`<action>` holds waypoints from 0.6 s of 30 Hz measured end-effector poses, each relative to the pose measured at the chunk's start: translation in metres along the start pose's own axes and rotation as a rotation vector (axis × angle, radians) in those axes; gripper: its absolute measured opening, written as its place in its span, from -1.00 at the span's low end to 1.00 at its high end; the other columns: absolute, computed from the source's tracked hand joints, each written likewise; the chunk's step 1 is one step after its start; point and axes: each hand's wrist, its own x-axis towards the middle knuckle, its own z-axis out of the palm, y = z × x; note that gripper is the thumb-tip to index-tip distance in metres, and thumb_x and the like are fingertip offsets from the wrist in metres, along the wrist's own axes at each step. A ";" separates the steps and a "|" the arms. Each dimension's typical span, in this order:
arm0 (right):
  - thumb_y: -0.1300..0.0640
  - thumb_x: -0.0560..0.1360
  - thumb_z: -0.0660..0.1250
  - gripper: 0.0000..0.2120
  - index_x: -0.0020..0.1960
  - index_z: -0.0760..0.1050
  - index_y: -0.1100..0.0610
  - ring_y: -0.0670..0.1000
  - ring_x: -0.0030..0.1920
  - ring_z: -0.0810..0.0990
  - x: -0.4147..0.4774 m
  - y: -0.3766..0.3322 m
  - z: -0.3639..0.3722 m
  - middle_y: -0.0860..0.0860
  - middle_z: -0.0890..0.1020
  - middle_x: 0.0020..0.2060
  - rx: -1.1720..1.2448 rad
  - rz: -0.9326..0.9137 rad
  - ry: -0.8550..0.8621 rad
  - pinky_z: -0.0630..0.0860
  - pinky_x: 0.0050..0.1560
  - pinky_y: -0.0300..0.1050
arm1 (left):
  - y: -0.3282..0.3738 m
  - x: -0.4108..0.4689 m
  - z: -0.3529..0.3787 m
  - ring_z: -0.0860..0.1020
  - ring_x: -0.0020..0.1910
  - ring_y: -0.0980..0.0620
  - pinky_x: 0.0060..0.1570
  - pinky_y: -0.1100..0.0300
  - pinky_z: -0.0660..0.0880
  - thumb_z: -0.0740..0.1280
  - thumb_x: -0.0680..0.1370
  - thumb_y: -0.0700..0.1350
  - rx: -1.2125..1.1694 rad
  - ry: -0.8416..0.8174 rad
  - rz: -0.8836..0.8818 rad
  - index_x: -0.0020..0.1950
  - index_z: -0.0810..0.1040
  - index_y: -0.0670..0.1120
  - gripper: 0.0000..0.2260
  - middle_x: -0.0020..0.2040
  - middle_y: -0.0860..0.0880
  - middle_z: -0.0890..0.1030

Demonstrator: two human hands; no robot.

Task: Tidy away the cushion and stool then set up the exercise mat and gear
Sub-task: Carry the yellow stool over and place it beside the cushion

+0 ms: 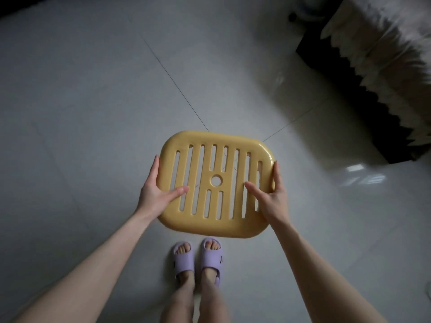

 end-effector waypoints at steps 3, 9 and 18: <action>-0.20 0.25 0.49 -0.03 0.51 0.01 -0.25 0.07 0.40 0.34 -0.029 -0.063 -0.007 -0.05 0.30 0.45 0.002 -0.060 -0.042 0.37 0.34 0.23 | 0.044 -0.037 -0.040 0.33 0.39 -0.10 0.30 -0.07 0.32 0.52 0.35 -0.04 0.006 0.054 0.048 0.54 -0.04 0.10 -0.05 0.48 -0.03 0.27; -0.10 0.32 0.51 -0.09 0.51 0.05 -0.21 0.07 0.38 0.35 -0.071 -0.170 0.007 -0.03 0.31 0.44 -0.052 -0.182 -0.120 0.38 0.34 0.17 | 0.094 -0.098 -0.114 0.29 0.43 -0.12 0.36 -0.14 0.29 0.52 0.30 0.07 -0.076 0.189 0.050 0.53 -0.03 0.14 -0.02 0.50 -0.03 0.24; -0.02 0.36 0.51 -0.11 0.53 0.07 -0.12 0.04 0.32 0.42 -0.106 -0.281 0.090 -0.02 0.37 0.41 -0.143 -0.364 -0.289 0.39 0.28 0.00 | 0.107 -0.139 -0.227 0.24 0.45 -0.13 0.38 -0.13 0.27 0.52 0.34 0.04 -0.195 0.443 0.058 0.53 0.00 0.14 -0.08 0.51 -0.02 0.22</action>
